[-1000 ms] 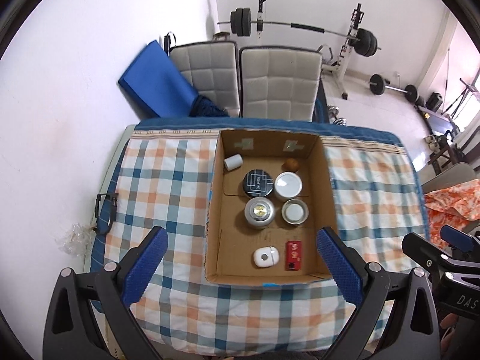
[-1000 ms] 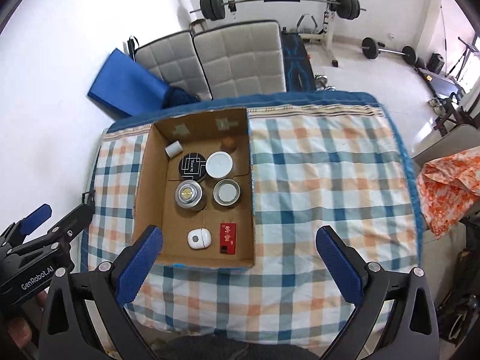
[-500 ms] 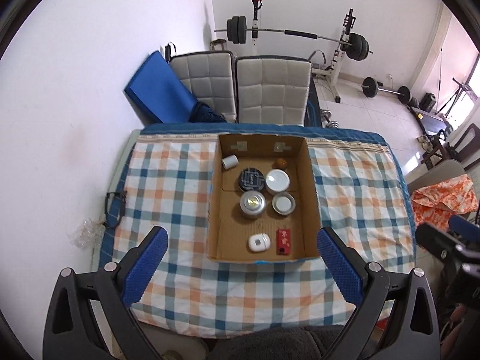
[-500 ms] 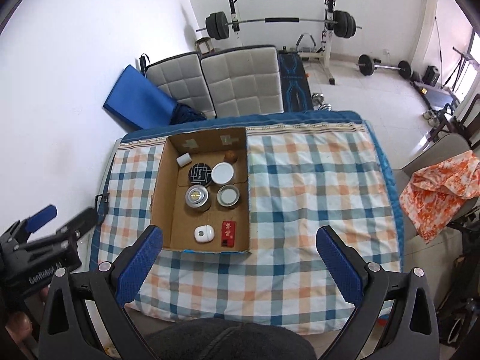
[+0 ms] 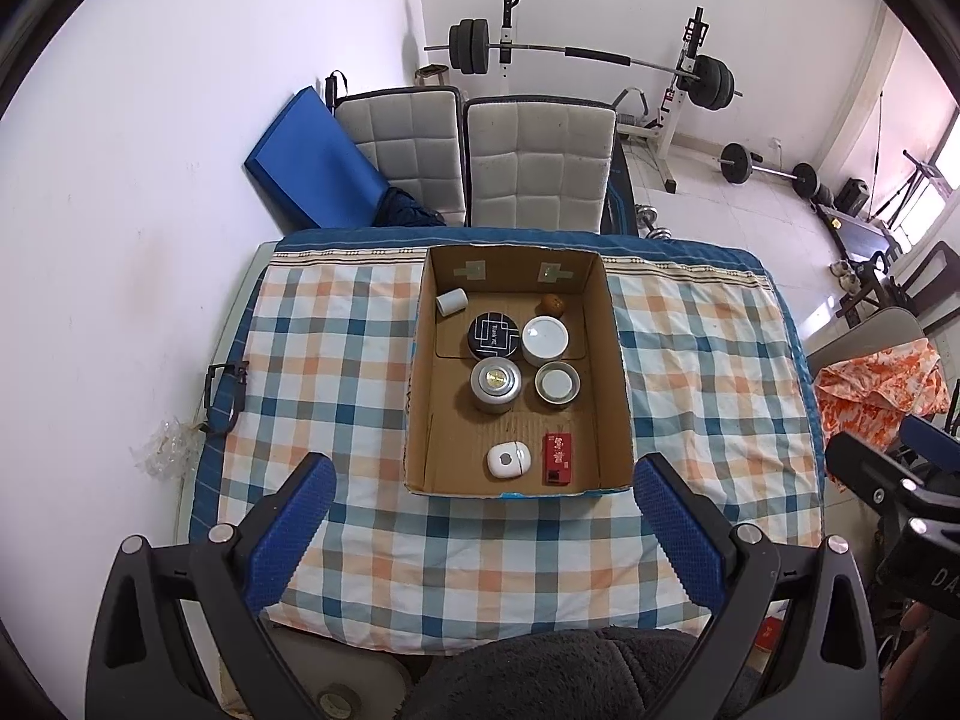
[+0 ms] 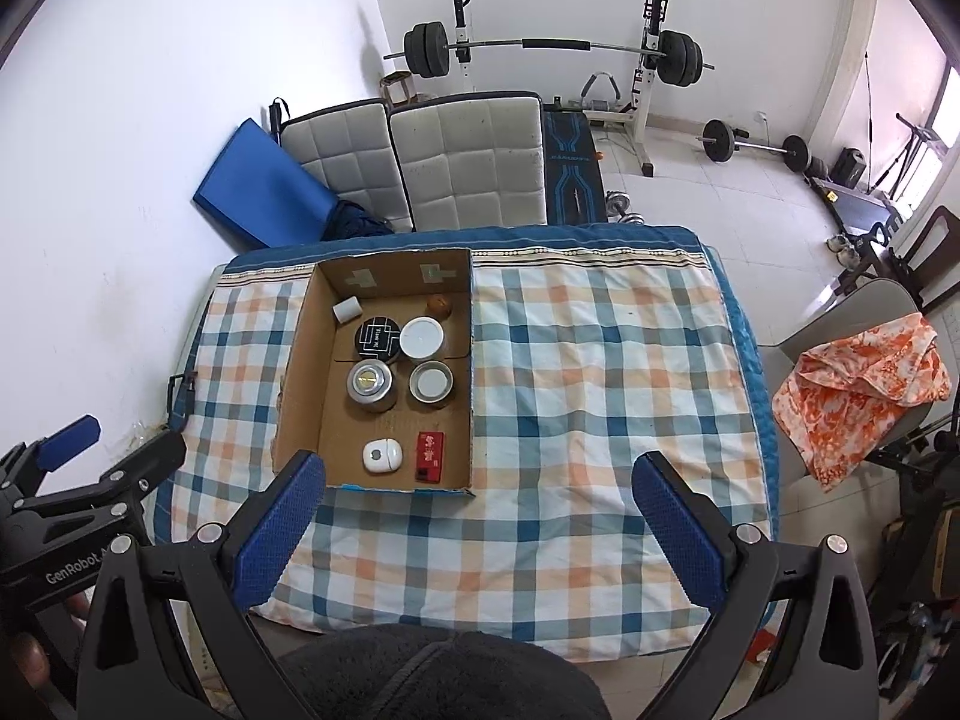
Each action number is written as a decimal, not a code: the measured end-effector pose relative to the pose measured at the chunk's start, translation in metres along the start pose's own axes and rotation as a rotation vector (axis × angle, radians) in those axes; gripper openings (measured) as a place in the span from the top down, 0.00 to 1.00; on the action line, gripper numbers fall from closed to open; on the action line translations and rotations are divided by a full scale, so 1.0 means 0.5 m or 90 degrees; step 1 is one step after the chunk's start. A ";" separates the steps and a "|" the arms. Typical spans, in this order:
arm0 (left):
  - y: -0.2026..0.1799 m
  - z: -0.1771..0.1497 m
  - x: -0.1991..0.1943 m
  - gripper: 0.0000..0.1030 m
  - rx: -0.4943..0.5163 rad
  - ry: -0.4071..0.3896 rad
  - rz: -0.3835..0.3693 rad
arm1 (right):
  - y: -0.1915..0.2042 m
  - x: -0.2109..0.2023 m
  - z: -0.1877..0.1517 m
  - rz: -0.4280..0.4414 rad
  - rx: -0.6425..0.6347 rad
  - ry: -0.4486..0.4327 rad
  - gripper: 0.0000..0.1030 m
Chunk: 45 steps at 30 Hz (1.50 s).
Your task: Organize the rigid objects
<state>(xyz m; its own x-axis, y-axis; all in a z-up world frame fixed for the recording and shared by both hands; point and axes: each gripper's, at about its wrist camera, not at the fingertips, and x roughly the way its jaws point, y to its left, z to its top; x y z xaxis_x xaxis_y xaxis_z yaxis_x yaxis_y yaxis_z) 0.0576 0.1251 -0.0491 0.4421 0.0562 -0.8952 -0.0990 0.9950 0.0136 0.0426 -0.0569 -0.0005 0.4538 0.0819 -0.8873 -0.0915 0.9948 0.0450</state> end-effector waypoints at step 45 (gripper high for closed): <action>-0.023 0.018 -0.040 0.01 0.016 -0.037 -0.007 | -0.024 -0.056 0.000 -0.036 0.032 -0.059 0.00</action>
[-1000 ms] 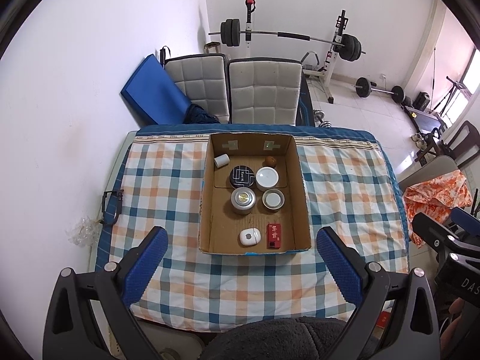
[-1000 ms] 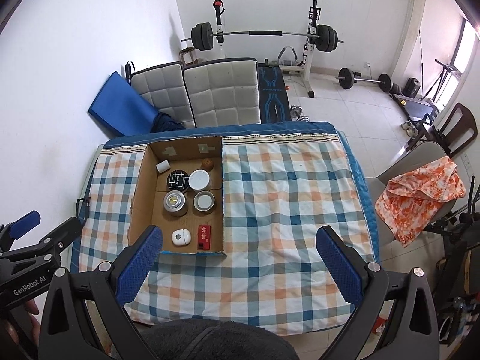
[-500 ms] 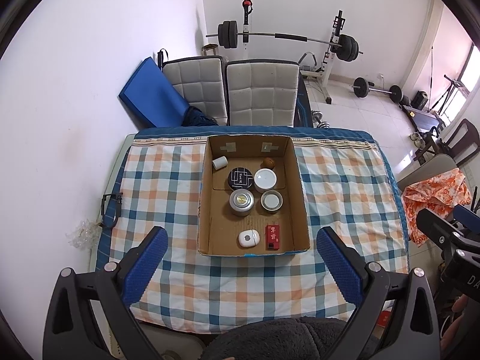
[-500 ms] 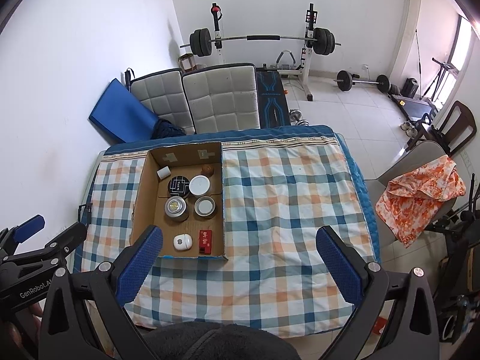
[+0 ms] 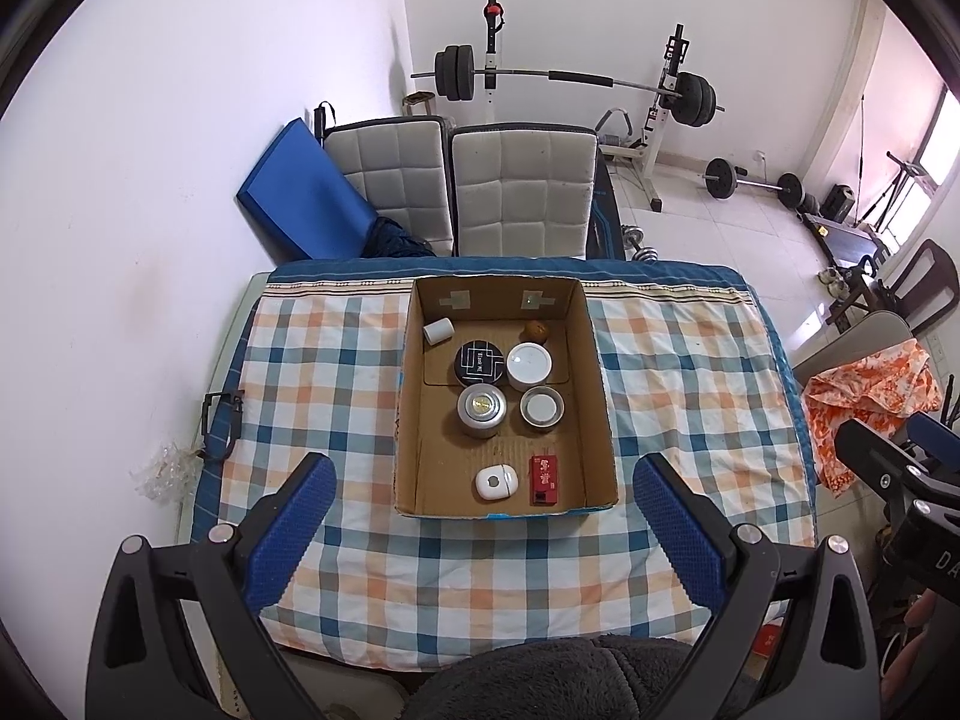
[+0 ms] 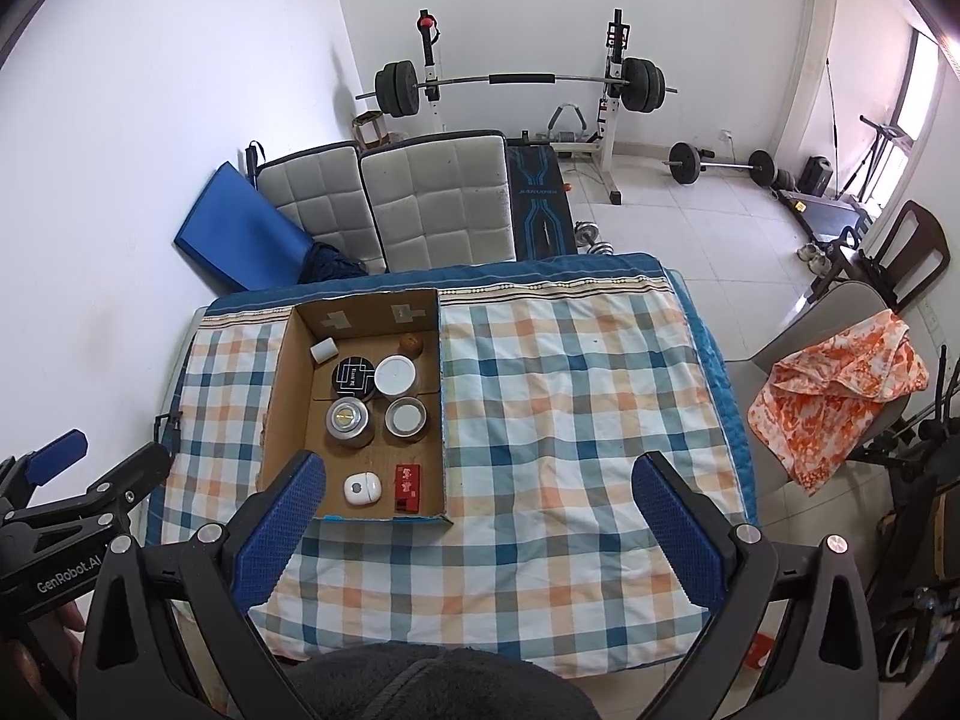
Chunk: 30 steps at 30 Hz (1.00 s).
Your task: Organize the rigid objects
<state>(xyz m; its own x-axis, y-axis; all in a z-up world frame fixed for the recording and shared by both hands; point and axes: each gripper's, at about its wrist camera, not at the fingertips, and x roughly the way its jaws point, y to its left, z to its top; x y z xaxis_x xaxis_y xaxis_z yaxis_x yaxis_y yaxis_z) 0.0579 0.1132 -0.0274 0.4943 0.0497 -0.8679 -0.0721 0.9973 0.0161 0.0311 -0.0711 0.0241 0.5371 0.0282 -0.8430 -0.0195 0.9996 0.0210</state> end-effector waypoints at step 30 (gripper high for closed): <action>-0.013 0.001 0.001 0.01 -0.005 -0.014 -0.004 | -0.001 0.003 -0.007 -0.014 0.024 -0.006 0.00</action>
